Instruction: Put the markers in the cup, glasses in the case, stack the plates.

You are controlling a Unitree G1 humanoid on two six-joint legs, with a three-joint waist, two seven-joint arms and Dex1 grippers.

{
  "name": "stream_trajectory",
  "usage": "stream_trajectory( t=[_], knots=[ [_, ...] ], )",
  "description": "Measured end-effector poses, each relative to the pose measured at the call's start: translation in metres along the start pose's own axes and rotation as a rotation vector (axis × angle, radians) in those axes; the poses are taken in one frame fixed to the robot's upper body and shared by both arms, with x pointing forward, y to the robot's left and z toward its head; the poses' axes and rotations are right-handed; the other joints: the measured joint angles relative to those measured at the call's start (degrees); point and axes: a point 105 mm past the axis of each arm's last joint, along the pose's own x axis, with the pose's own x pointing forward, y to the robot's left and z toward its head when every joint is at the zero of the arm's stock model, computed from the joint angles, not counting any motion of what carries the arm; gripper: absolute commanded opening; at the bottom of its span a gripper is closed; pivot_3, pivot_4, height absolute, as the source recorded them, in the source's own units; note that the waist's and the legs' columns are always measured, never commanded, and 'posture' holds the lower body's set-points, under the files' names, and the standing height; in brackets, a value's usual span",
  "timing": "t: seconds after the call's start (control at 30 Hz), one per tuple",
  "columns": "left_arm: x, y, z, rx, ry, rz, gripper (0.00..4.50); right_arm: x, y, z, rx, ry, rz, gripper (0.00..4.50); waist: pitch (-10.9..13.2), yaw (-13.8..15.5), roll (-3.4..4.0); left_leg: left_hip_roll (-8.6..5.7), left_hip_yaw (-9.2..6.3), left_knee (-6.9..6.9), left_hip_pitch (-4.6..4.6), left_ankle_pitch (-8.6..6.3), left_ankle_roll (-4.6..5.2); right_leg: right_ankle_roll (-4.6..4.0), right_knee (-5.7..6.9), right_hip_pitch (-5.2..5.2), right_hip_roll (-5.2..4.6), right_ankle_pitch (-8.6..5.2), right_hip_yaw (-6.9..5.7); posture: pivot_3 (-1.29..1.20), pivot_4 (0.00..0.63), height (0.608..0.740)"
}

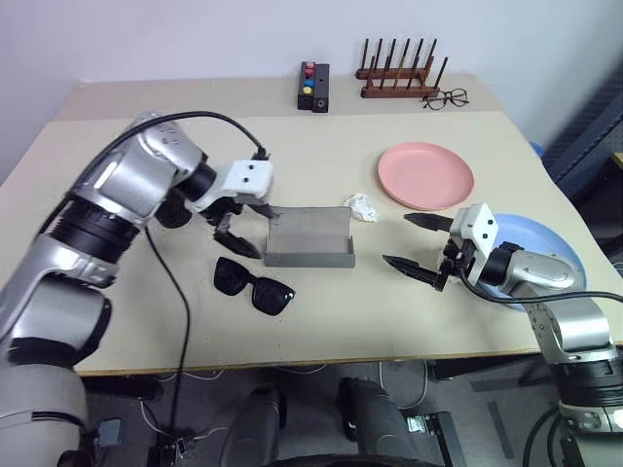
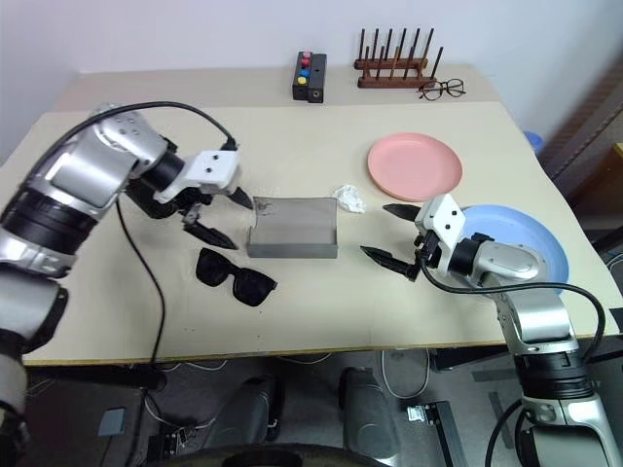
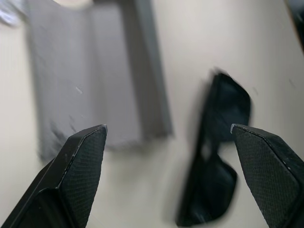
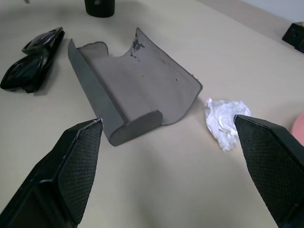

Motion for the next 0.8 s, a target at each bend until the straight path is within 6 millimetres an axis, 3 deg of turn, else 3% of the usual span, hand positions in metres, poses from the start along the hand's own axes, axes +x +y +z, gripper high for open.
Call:
stream_trajectory(
  t=[0.1,0.27,0.8],
  knots=[
    [0.009,-0.008,-0.006,0.024,-0.051,-0.015,4.26,0.001,0.000,0.000,0.003,-0.008,-0.005,4.50,-0.01,0.10,0.01,-0.01,0.00,0.04,0.00,0.00,0.00,-0.02,0.00,0.04,0.00,-0.01,0.00,0.00,0.150,0.740],
    [0.044,-0.017,-0.017,0.011,-0.210,0.028,4.26,0.002,0.005,-0.006,0.031,-0.013,-0.012,4.50,-0.01,0.01,0.01,0.02,-0.01,0.04,-0.01,0.00,0.00,-0.03,-0.08,0.05,0.04,0.02,0.00,0.00,0.150,0.740],
    [0.033,-0.033,-0.037,-0.092,-0.238,0.008,4.26,-0.001,0.009,-0.012,0.045,-0.002,-0.019,4.50,-0.01,-0.21,0.03,0.04,0.02,0.02,0.02,-0.01,0.01,-0.05,-0.08,0.06,0.05,0.01,0.00,0.00,0.150,0.740]
  ],
)
